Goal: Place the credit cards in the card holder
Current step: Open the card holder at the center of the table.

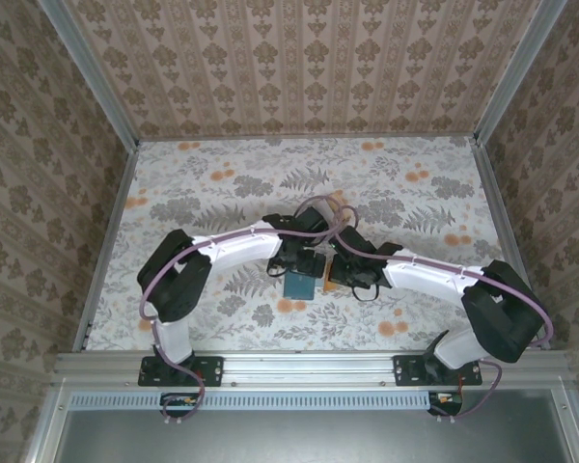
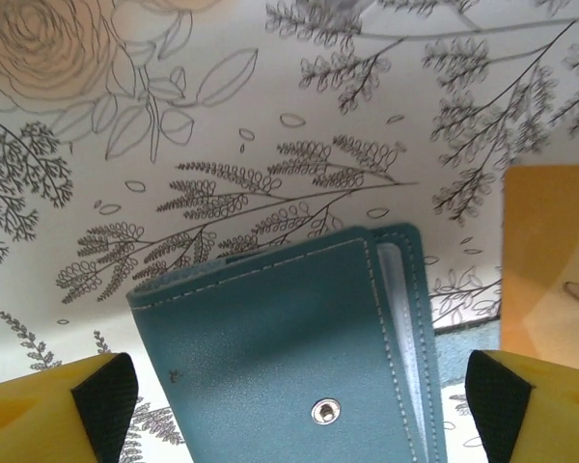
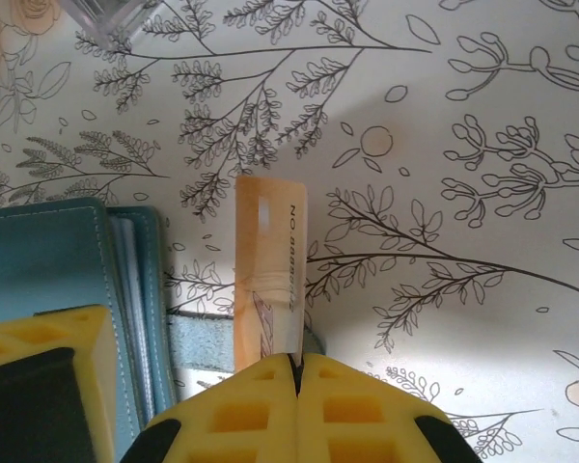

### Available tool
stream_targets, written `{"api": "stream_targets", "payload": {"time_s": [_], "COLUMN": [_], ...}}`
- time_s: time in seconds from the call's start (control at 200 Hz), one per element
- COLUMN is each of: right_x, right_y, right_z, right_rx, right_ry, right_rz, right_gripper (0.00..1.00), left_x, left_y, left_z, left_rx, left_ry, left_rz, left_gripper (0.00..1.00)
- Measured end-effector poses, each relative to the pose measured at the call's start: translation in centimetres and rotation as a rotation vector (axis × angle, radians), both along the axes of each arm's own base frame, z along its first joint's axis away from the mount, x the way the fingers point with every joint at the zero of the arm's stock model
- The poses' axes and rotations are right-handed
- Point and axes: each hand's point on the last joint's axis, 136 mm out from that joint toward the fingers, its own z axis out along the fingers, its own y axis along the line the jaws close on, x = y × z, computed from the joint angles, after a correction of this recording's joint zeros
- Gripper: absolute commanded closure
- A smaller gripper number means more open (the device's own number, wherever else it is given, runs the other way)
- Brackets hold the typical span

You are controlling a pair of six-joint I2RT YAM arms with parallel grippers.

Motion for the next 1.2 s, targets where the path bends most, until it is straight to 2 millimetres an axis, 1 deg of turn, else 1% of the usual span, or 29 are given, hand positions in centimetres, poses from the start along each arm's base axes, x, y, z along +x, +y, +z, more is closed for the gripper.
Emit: {"api": "stream_targets", "payload": {"time_s": [0.275, 0.46, 0.54, 0.62, 0.715, 0.81, 0.92, 1.04, 1.11, 1.2], "right_x": [0.0, 0.0, 0.0, 0.0, 0.0, 0.0, 0.0, 0.0, 0.1, 0.1], "right_y": [-0.3, -0.3, -0.4, -0.4, -0.4, -0.4, -0.5, -0.6, -0.6, -0.6], "right_z": [-0.4, -0.4, -0.5, -0.7, -0.8, -0.9, -0.9, -0.9, -0.9, -1.1], "right_rx": [0.005, 0.007, 0.005, 0.002, 0.0, -0.002, -0.004, -0.006, -0.008, -0.012], "right_ry": [0.001, 0.001, 0.004, 0.007, 0.009, 0.011, 0.013, 0.012, 0.01, 0.013], "right_rz": [-0.016, -0.018, -0.022, -0.022, -0.023, -0.026, -0.035, -0.037, -0.038, -0.039], "right_gripper": [1.0, 1.0, 1.0, 1.0, 1.0, 1.0, 1.0, 1.0, 1.0, 1.0], "left_x": [-0.4, -0.4, -0.3, -0.3, -0.3, -0.2, 0.0, 0.2, 0.3, 0.4], "left_y": [1.0, 1.0, 0.8, 0.8, 0.8, 0.9, 1.2, 1.8, 2.1, 2.6], "left_z": [-0.7, -2.0, -2.0, -2.0, -2.0, -2.0, -1.8, -0.6, 0.2, 1.3], "left_rx": [0.06, 0.091, 0.088, 0.089, 0.092, 0.094, 0.109, 0.119, 0.113, 0.101], "left_ry": [0.025, 0.044, 0.046, 0.047, 0.044, 0.04, 0.023, -0.013, -0.034, -0.055], "left_rz": [0.002, 0.001, -0.002, -0.002, -0.001, 0.0, 0.003, 0.008, 0.011, 0.022], "left_gripper": [0.1, 0.09, 0.08, 0.1, 0.14, 0.15, 0.16, 0.17, 0.21, 0.29]}}
